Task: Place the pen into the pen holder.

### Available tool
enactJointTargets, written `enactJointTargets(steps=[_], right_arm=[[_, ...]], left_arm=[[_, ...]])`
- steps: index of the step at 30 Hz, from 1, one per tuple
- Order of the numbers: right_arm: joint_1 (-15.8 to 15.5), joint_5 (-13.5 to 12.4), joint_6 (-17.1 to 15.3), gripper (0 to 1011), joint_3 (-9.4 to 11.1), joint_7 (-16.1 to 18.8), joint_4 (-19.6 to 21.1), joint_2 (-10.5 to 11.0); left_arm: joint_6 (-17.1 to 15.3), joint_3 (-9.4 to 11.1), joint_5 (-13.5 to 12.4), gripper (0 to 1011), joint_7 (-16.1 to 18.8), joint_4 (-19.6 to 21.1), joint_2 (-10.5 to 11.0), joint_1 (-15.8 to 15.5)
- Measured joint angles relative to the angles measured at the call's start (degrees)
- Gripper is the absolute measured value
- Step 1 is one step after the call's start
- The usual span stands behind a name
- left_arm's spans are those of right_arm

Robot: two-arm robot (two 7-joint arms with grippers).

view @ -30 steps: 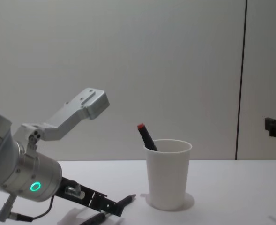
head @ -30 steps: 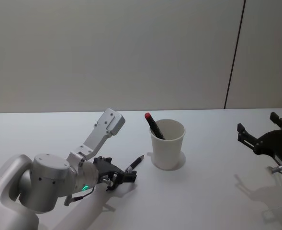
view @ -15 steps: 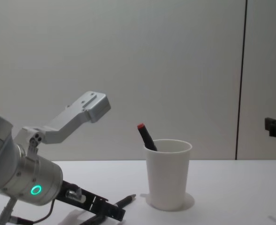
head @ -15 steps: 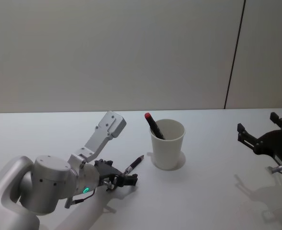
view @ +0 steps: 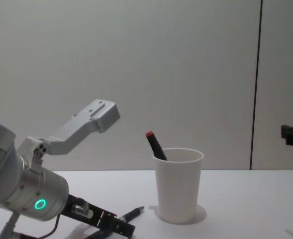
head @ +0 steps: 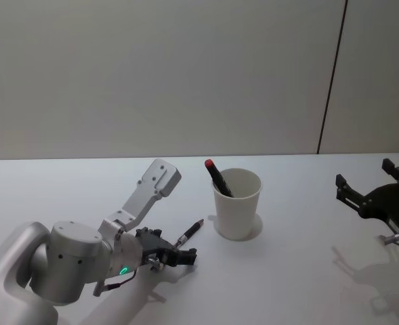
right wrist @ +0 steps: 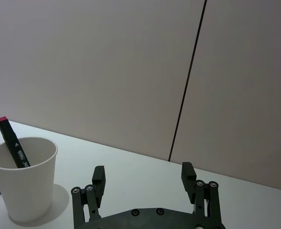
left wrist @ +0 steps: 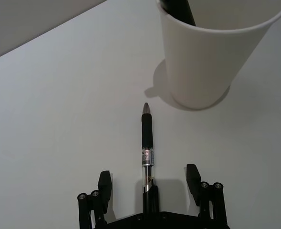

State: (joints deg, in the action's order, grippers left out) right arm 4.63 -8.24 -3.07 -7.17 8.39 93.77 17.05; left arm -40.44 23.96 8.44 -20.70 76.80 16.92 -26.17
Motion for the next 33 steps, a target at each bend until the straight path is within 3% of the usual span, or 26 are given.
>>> enactJointTargets(steps=[3,10,13,21,28,33], right_arm=[[0.00,0.00,0.00,1002,0.00,0.00,0.00,0.00],[0.00,0.00,0.00,1002,0.00,0.00,0.00,0.00],[0.00,0.00,0.00,1002,0.00,0.00,0.00,0.00],[0.00,0.00,0.00,1002,0.00,0.00,0.00,0.00],[0.00,0.00,0.00,1002,0.00,0.00,0.00,0.00],[0.00,0.00,0.00,1002,0.00,0.00,0.00,0.00]], left_arm=[[-0.02,0.01,0.04,982,0.02,-0.01,-0.04,0.04],[-0.07,-0.03,0.36,816,0.33,-0.05,-0.13,0.13],[-0.14,-0.05,0.53,682,0.47,-0.06,-0.18,0.16],[-0.38,-0.07,0.71,483,0.73,-0.07,-0.26,0.24],[-0.64,-0.07,0.81,218,0.89,-0.02,-0.29,0.37],[-0.71,-0.08,0.85,148,1.00,0.09,-0.29,0.47]])
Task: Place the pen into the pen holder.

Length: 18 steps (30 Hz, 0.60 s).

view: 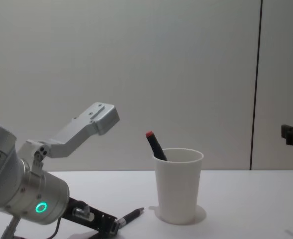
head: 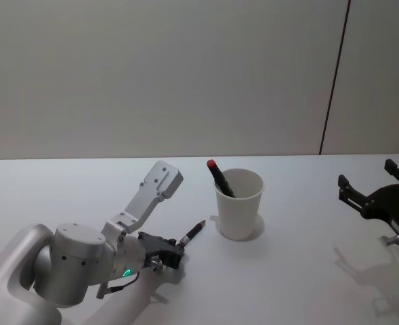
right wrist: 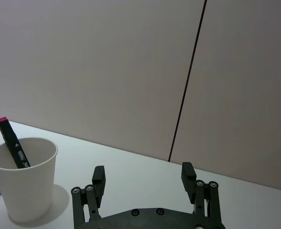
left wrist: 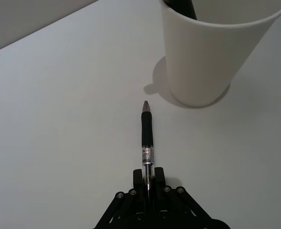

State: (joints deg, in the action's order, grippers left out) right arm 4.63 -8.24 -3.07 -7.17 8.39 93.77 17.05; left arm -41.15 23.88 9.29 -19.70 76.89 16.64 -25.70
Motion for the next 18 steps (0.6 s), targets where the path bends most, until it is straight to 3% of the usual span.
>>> enactJointTargets(steps=[18], right_arm=[[0.00,0.00,0.00,1002,0.00,0.00,0.00,0.00]], left_arm=[[1.67,-0.37,0.46,148,0.74,1.09,0.30,0.60]])
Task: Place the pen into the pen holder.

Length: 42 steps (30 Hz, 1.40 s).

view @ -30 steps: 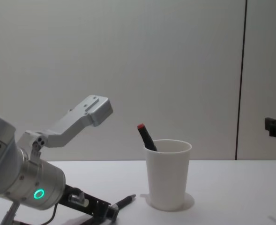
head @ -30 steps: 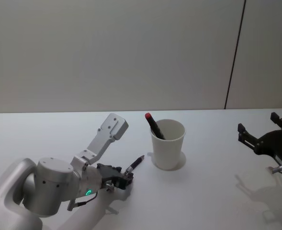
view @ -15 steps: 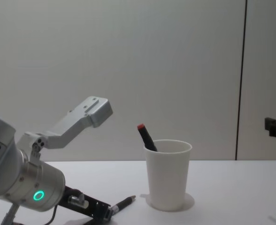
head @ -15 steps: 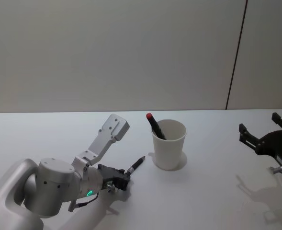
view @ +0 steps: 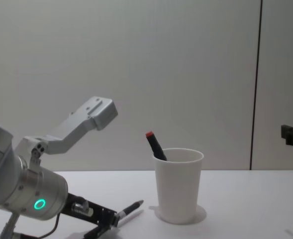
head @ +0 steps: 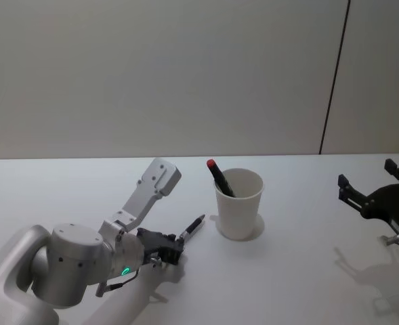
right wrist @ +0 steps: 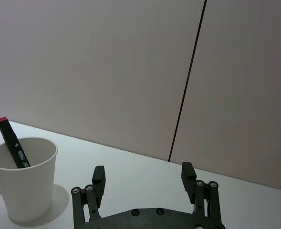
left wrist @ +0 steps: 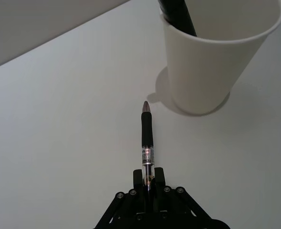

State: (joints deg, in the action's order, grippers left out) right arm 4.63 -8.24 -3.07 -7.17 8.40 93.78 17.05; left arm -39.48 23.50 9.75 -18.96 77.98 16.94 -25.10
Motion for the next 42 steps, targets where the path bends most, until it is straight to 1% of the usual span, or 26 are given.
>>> enactJointTargets(steps=[4,16,17,31,37,42], right_arm=[[0.00,0.00,0.00,1002,0.00,0.00,0.00,0.00],[0.00,0.00,0.00,1002,0.00,0.00,0.00,0.00],[0.00,0.00,0.00,1002,0.00,0.00,0.00,0.00],[0.00,0.00,0.00,1002,0.00,0.00,0.00,0.00],[0.00,0.00,0.00,1002,0.00,0.00,0.00,0.00],[0.00,0.00,0.00,1002,0.00,0.00,0.00,0.00]], left_arm=[[1.47,-0.23,0.23,148,0.62,0.61,0.20,0.28],[7.59,-1.50,1.07,148,3.52,3.54,1.41,1.63],[7.59,-1.50,1.07,148,3.52,3.54,1.41,1.63],[13.95,-3.08,1.43,148,7.05,8.11,3.76,4.21],[16.78,-3.61,1.42,148,7.72,9.74,4.78,5.31],[19.88,-4.01,1.13,148,7.73,11.11,5.80,6.38]])
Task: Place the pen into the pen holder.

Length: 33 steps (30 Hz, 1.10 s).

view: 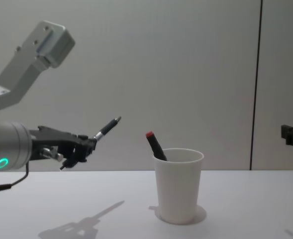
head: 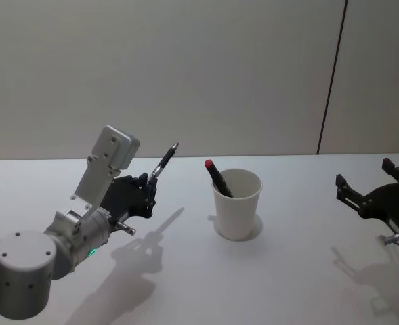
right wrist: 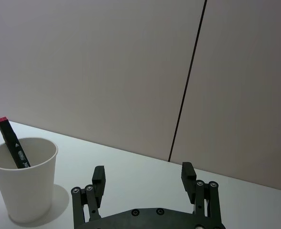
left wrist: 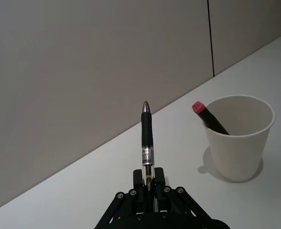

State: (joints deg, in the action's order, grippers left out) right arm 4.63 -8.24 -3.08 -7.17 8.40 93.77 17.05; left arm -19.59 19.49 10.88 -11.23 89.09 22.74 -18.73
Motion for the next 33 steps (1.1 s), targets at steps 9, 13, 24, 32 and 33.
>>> enactJointTargets(steps=[9,13,24,32,33], right_arm=[[0.00,0.00,0.00,1002,0.00,0.00,0.00,0.00],[0.00,0.00,0.00,1002,0.00,0.00,0.00,0.00],[0.00,0.00,0.00,1002,0.00,0.00,0.00,0.00],[0.00,0.00,0.00,1002,0.00,-0.01,0.00,0.00],[0.00,0.00,0.00,1002,0.00,0.00,0.00,0.00]], left_arm=[[5.64,-0.53,-0.09,148,-1.70,1.64,1.52,1.57],[8.31,-0.71,0.09,148,-2.99,2.03,2.03,2.09],[16.55,-0.82,1.37,148,-7.87,2.41,2.94,3.28],[20.89,-0.31,1.79,148,-11.44,2.23,2.92,3.65],[21.23,-0.25,1.79,148,-11.78,2.14,2.89,3.66]])
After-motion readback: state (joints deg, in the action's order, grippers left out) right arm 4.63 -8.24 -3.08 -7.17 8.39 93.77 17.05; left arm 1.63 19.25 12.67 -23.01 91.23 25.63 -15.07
